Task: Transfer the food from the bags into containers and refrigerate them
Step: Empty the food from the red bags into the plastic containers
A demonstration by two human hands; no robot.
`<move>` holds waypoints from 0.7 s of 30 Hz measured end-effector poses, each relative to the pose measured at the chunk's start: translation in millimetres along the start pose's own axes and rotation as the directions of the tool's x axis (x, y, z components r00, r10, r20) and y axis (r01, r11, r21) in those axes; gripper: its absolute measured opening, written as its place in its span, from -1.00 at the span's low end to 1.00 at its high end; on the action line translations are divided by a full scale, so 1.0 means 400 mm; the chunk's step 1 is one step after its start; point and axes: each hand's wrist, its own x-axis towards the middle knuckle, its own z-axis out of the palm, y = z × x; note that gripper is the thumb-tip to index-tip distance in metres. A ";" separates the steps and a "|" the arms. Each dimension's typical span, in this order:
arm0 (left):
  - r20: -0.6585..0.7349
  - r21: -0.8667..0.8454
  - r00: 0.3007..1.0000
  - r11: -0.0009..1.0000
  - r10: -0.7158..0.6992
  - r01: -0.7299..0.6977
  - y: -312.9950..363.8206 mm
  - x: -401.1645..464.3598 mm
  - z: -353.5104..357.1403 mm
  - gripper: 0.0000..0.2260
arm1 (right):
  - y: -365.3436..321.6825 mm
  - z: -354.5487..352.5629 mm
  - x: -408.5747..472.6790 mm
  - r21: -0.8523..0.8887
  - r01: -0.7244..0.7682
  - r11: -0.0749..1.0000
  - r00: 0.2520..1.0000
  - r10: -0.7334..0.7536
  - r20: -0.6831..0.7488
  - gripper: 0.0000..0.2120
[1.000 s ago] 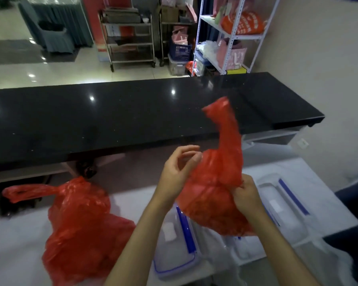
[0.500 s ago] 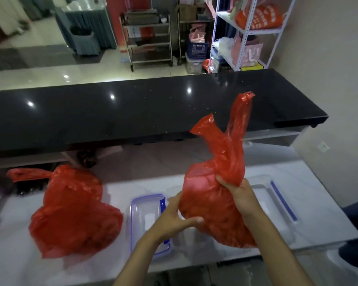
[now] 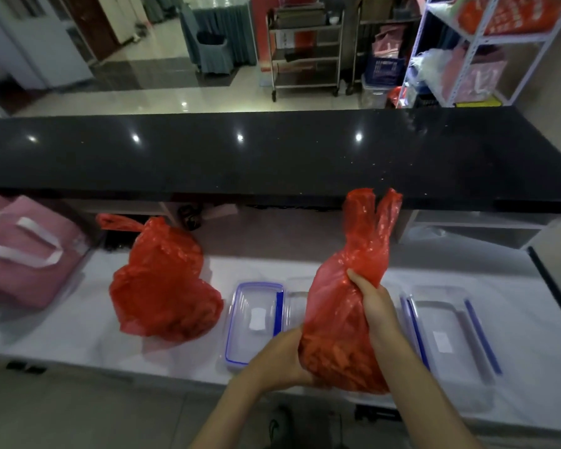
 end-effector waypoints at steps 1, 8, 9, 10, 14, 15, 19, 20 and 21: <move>-0.009 0.018 1.000 1.000 0.005 -0.005 -0.001 -0.004 -0.007 -0.27 | 0.006 0.003 0.010 0.004 -0.010 1.000 1.000 0.010 -0.013 -0.83; -0.071 -0.003 0.997 1.000 -0.019 0.019 -0.033 0.004 -0.055 -0.26 | 0.012 0.030 0.034 0.043 -0.044 0.998 0.994 0.048 -0.094 -0.65; -0.087 -0.038 0.996 0.999 -0.036 0.033 -0.041 0.010 -0.057 -0.26 | 0.009 0.034 0.033 0.024 -0.032 0.999 0.994 0.034 -0.106 -0.67; -0.101 -0.063 0.994 0.997 -0.053 0.046 -0.048 0.016 -0.058 -0.27 | 0.009 0.038 0.033 0.014 -0.018 1.000 0.993 0.019 -0.120 -0.69; -0.158 -0.054 0.985 0.996 -0.073 0.065 -0.071 0.050 -0.055 -0.31 | 0.022 0.046 0.027 -0.033 0.029 0.999 0.987 -0.034 -0.158 -0.60; -0.164 -0.053 0.984 0.996 -0.074 0.067 -0.071 0.059 -0.054 -0.34 | 0.025 0.043 0.022 -0.058 0.040 0.997 0.987 -0.049 -0.156 -0.57; -0.163 0.011 0.984 0.997 -0.067 0.070 -0.065 0.089 -0.065 -0.43 | 0.024 0.008 -0.001 -0.270 0.157 0.950 0.979 -0.185 -0.081 -0.71; -0.149 0.026 0.987 0.997 -0.066 0.071 -0.067 0.096 -0.069 -0.44 | 0.028 -0.008 -0.002 -0.353 0.186 0.917 0.975 -0.216 -0.048 -0.72; -0.134 0.037 0.989 0.997 -0.068 0.074 -0.072 0.102 -0.072 -0.44 | 0.032 -0.027 -0.005 -0.431 0.205 0.879 0.973 -0.231 -0.008 -0.72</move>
